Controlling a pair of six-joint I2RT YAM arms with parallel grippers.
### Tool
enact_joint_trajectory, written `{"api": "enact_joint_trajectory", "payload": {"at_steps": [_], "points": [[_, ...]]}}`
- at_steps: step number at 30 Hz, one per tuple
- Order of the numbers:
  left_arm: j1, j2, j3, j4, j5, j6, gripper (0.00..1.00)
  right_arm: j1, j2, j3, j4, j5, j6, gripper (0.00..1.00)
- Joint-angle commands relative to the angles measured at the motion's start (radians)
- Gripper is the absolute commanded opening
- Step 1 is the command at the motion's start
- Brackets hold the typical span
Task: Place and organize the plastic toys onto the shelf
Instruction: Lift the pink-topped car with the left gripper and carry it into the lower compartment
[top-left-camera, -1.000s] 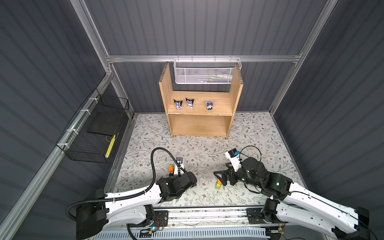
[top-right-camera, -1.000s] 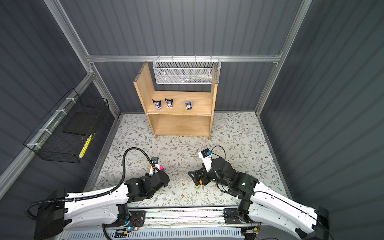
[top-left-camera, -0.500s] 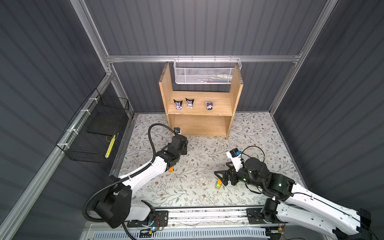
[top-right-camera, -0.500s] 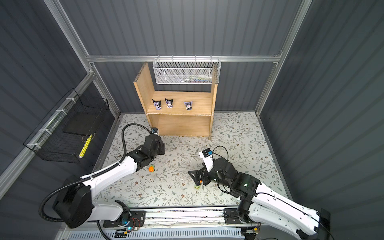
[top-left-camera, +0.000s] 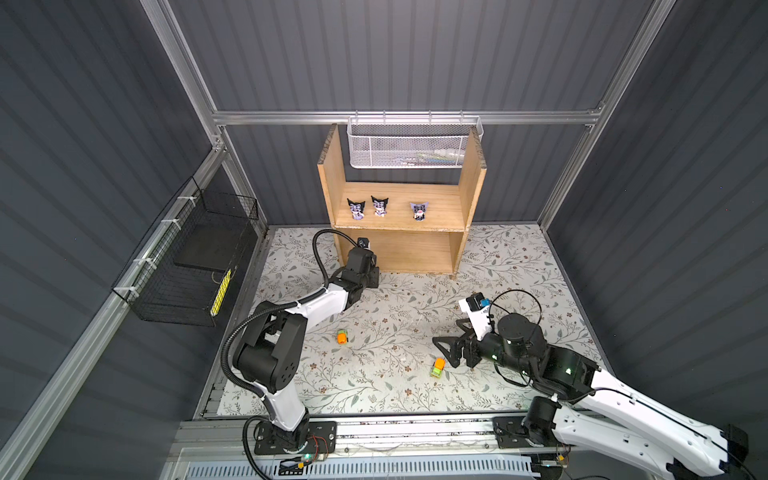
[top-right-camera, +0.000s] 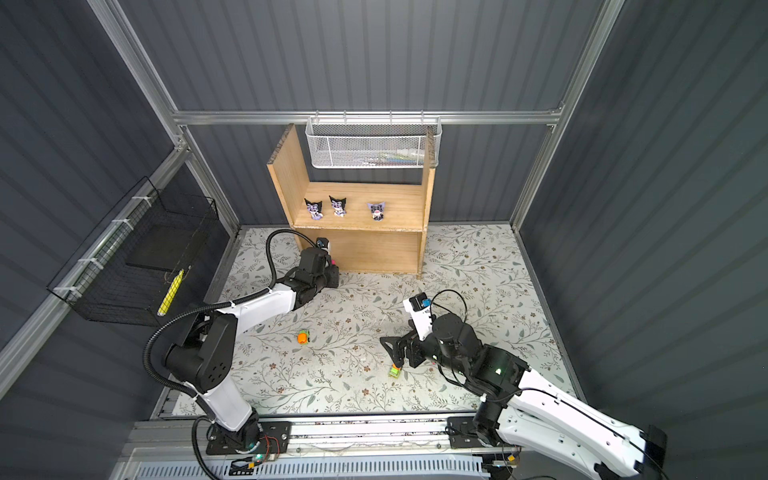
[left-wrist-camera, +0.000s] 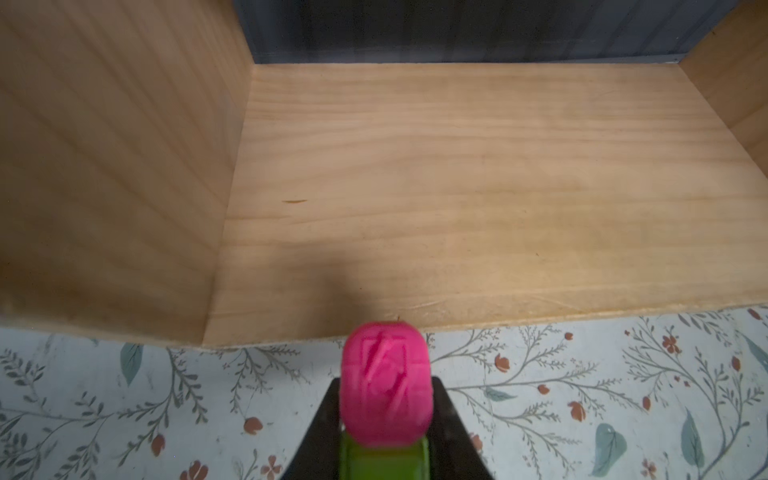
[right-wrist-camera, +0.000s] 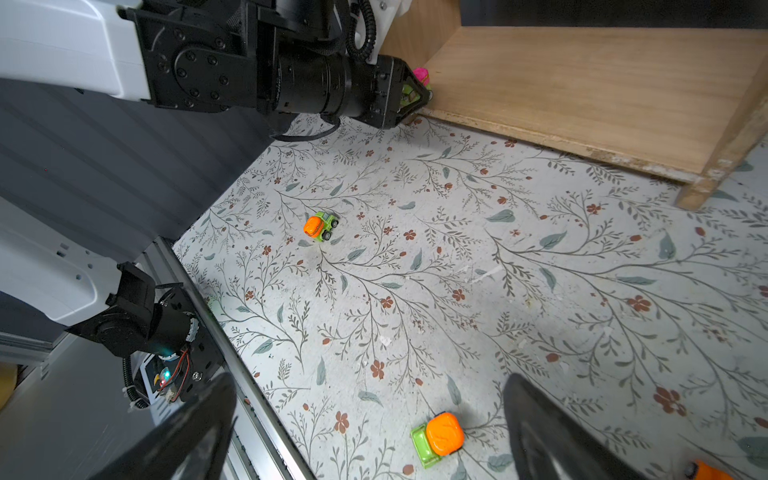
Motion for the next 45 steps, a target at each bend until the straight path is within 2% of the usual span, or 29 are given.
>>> {"api": "enact_joint_trajectory", "payload": {"at_steps": [1, 13, 30, 45], "points": [[0.020, 0.037, 0.049, 0.034, 0.038, 0.037, 0.18, -0.007, 0.009, 0.003, 0.003, 0.002, -0.004, 0.99], [0.056, 0.132, 0.118, 0.049, 0.052, 0.065, 0.19, -0.070, 0.060, 0.001, 0.034, -0.048, -0.016, 0.99], [0.094, 0.176, 0.139, 0.065, 0.047, 0.087, 0.20, -0.135, 0.115, 0.011, 0.060, -0.108, -0.028, 0.99], [0.119, 0.201, 0.155, 0.073, 0.051, 0.081, 0.27, -0.154, 0.155, 0.032, 0.063, -0.124, -0.034, 0.99]]}}
